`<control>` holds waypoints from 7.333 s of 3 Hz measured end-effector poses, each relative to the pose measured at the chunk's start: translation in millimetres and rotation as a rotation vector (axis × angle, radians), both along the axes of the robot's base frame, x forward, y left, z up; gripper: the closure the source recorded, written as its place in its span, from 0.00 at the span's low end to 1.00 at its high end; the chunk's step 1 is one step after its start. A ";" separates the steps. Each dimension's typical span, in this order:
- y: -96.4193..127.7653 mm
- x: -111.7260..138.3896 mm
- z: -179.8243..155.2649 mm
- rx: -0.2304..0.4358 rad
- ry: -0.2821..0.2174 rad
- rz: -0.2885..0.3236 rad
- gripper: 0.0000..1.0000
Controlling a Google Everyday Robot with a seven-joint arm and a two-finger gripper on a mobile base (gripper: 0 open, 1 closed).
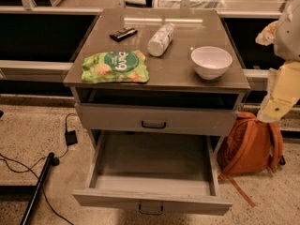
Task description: Place blue plastic bottle into middle drawer
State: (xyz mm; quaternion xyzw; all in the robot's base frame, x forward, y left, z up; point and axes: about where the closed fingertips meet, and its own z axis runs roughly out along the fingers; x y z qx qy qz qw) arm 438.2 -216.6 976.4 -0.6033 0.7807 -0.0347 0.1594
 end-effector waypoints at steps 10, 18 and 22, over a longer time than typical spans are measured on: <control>209.7 299.3 -27.9 -0.442 -0.226 1.198 0.00; 142.2 385.6 -132.5 -0.548 -0.213 1.421 0.23; 181.2 377.2 -33.4 -0.630 -0.519 1.544 1.00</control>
Offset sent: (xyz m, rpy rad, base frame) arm 0.0289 0.0327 -0.0095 -0.0408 0.0070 0.1414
